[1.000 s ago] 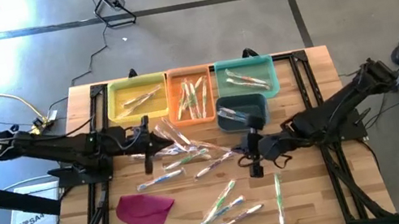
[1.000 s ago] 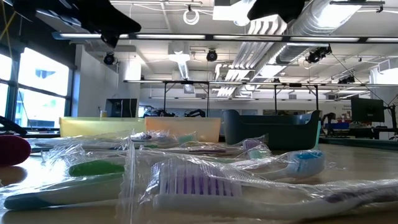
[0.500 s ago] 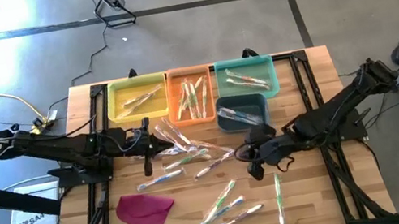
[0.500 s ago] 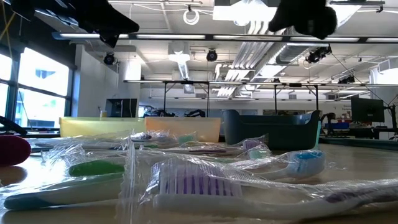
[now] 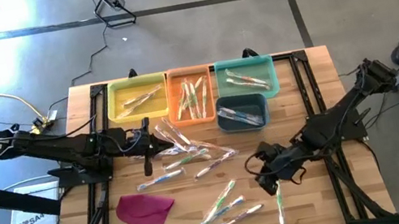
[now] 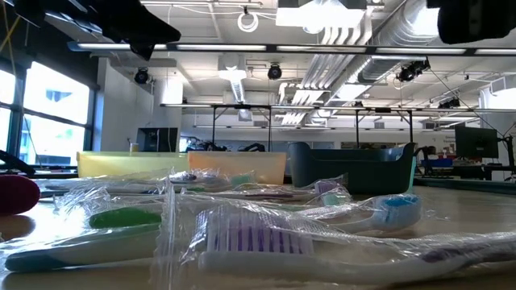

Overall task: Pick & Place Toothbrushes
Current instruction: Put the green toothbrush into the orange bin

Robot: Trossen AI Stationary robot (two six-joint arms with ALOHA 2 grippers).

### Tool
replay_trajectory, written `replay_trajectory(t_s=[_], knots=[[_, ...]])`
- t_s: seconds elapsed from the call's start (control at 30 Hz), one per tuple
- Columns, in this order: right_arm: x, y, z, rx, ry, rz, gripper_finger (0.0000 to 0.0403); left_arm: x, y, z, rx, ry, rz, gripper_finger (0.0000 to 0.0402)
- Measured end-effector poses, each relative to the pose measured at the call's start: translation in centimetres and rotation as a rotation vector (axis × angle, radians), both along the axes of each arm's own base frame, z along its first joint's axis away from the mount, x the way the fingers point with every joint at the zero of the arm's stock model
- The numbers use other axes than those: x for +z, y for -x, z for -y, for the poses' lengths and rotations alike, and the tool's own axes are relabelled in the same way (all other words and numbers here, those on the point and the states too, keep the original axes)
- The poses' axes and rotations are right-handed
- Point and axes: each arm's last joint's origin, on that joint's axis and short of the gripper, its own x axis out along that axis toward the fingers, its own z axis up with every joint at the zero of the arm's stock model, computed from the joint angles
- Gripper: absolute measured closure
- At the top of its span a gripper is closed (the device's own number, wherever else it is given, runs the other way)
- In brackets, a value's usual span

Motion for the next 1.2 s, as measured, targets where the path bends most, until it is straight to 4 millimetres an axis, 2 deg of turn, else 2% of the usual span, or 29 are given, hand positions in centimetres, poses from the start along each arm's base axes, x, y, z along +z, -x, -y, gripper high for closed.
replay_trajectory(t_s=[0.33, 0.67, 0.93, 1.2], knots=[[0.1, 1.4, -2.4, -0.11, -0.191, -0.054, 0.0401, 0.0, 0.0, 0.0, -0.006, -0.025, 0.0, 0.0401], [-0.2, 2.6, -3.9, -0.194, -0.27, -0.099, 0.0401, 0.0, 0.0, 0.0, -0.019, -0.087, 0.0, 0.0401], [-1.9, 2.9, -5.4, -0.245, -0.341, -0.259, 0.0401, 0.1, 0.0, 0.0, -0.022, -0.103, 0.011, 0.0401], [-4.5, 2.9, -6.4, -0.309, -0.383, -0.518, 0.0401, 0.1, 0.0, 0.0, -0.022, -0.104, 0.01, 0.0401]])
